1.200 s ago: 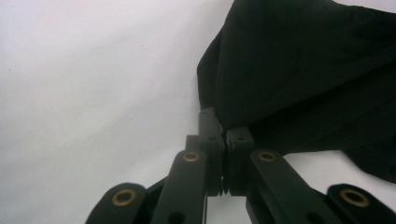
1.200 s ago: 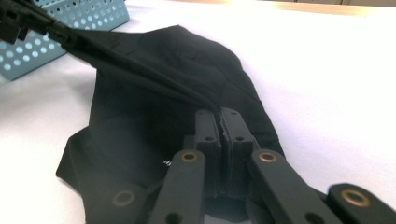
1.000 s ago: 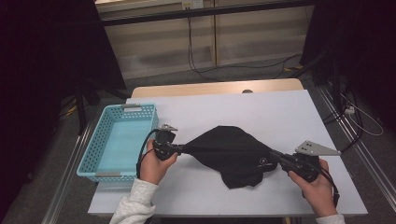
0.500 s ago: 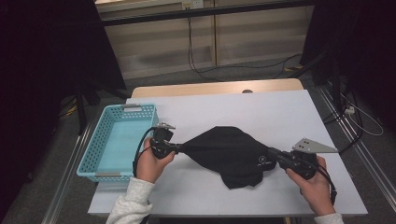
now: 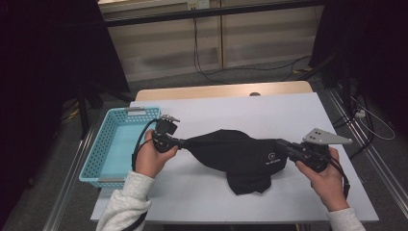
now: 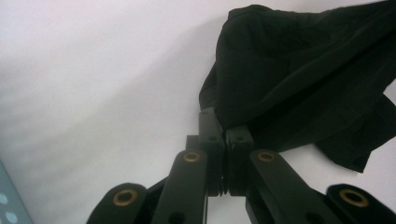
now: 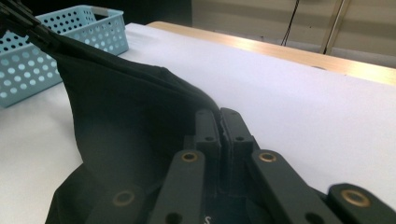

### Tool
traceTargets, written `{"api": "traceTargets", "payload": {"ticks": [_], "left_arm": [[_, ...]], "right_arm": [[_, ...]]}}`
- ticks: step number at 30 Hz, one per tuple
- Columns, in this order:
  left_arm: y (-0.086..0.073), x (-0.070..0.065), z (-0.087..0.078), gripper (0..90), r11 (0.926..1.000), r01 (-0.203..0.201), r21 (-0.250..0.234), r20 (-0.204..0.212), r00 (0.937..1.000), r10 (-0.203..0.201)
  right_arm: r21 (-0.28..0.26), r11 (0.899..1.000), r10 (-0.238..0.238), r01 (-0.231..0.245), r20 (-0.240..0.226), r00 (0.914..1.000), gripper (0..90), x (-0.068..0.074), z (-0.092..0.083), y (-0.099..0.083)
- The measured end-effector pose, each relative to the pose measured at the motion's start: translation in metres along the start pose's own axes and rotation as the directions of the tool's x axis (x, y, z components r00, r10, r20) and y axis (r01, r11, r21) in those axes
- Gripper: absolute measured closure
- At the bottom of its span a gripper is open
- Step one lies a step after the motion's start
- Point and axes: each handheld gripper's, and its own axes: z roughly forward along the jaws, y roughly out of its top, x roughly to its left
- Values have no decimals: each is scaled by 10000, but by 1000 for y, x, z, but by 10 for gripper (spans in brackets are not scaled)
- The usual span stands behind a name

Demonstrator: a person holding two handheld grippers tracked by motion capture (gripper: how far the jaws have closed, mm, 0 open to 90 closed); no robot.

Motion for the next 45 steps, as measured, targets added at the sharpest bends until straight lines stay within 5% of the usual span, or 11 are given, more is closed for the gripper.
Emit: {"api": "traceTargets", "payload": {"ticks": [9,21,31,45], "left_arm": [[19,1,-12,881,9987,-401,329,-14,9992,402],[27,1,-30,881,9983,-460,354,-3,9989,460],[23,2,-27,881,9986,-265,458,261,9993,253],[29,-8,-18,882,9966,-479,667,411,9981,452]], "right_arm": [[62,10000,-77,76,153,9999,863,-5,4,14],[-57,10000,-43,43,16,10000,863,-4,12,25],[-66,9999,-151,150,-15,9999,863,-6,15,26],[-187,9998,-113,114,63,9999,863,-17,9,17]]}}
